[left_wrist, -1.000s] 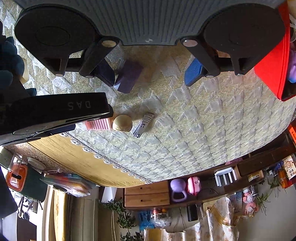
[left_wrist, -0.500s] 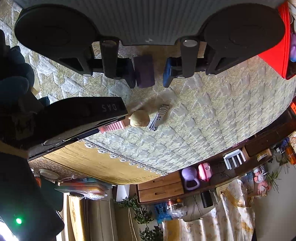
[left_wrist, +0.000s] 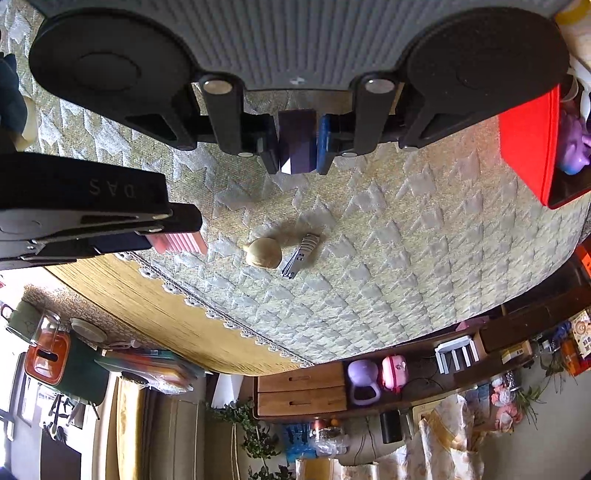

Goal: Organize rigid objects
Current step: 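Grasp the pink ridged box with the right gripper while the left grasps the purple block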

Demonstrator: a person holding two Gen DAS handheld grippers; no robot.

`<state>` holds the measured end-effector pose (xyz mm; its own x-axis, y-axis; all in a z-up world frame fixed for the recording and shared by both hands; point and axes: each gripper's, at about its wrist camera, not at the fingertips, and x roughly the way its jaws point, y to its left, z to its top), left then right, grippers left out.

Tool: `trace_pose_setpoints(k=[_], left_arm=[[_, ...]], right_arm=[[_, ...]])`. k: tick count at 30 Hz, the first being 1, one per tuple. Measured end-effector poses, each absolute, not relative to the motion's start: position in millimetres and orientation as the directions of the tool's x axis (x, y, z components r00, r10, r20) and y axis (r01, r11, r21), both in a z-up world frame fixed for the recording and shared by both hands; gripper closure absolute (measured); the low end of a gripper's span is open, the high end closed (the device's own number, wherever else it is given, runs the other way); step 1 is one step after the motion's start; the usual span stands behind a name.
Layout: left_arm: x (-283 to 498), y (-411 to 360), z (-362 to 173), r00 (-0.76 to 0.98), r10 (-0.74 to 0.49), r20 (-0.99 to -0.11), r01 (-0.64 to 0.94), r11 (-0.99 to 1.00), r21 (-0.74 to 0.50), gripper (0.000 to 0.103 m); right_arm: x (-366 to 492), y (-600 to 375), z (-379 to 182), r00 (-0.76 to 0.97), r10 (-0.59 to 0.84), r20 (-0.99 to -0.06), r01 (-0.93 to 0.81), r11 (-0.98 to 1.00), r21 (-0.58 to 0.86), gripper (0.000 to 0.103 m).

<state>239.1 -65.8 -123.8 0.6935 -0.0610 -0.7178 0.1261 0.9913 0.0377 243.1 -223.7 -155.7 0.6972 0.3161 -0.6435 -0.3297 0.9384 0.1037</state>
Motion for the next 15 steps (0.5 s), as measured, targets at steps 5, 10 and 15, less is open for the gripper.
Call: trace_pose_setpoints(k=[5,10,15], left_arm=[[223,-58,-112,0.687,-0.063,-0.724,0.106,0.994,0.015,0.082],[204,-48,-99,0.685,-0.055,-0.726,0.079,0.997,-0.001,0.082],[185,-37,-85,0.686,-0.042,-0.727,0.054,0.999,-0.008,0.082]], right_arm=[[216,-224,-145,0.689,0.359,-0.630,-0.364,0.923,0.127,0.058],[189,-221,-132,0.679,0.403,-0.614,-0.390,0.906,0.164,0.058],[164,-212,-116,0.676,0.452,-0.583,-0.421,0.885,0.198,0.058]])
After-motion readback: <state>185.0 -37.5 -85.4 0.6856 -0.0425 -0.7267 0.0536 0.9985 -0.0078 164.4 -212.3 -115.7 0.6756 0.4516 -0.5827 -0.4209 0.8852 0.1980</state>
